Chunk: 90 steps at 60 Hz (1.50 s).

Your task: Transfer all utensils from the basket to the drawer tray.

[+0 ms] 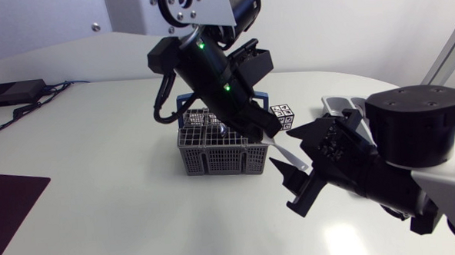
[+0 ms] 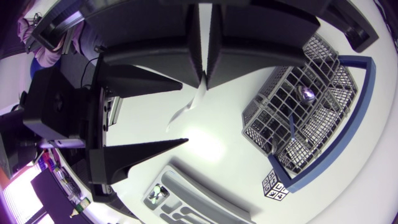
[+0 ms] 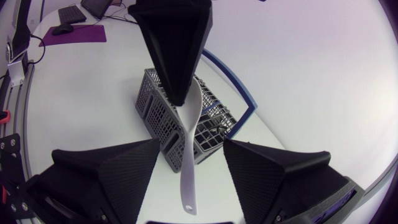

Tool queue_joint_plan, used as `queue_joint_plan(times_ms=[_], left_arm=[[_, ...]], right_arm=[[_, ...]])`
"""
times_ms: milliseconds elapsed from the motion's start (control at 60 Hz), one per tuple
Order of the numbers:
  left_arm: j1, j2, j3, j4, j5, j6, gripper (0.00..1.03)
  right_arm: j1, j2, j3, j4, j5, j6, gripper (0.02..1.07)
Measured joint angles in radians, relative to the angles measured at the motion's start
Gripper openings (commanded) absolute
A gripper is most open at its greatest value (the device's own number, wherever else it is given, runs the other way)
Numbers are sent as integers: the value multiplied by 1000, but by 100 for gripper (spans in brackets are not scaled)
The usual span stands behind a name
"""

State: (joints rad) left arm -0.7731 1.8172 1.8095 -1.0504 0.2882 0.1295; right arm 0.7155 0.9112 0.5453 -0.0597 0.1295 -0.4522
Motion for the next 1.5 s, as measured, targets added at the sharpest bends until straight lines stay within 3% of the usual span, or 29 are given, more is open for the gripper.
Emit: queue_joint_plan(times_ms=[317,750,867,1083,1267,1500], left_arm=[[8,17,11,-23,71,-42,3],[19,17,11,-31,98,-51,4],[19,17,11,-33,105,-51,20],[19,17,11,-45,116,-54,39],[34,16,19,-48,131,-64,43],[138,-19,58,81,128,-103,46]], right_arm=[[43,36,-21,57,89,-22,27],[61,39,-22,63,107,-27,11],[62,39,-22,60,104,-27,10],[62,39,-22,51,87,-27,10],[47,16,-22,1,36,-27,11],[-53,-31,-37,-143,-142,-64,11]])
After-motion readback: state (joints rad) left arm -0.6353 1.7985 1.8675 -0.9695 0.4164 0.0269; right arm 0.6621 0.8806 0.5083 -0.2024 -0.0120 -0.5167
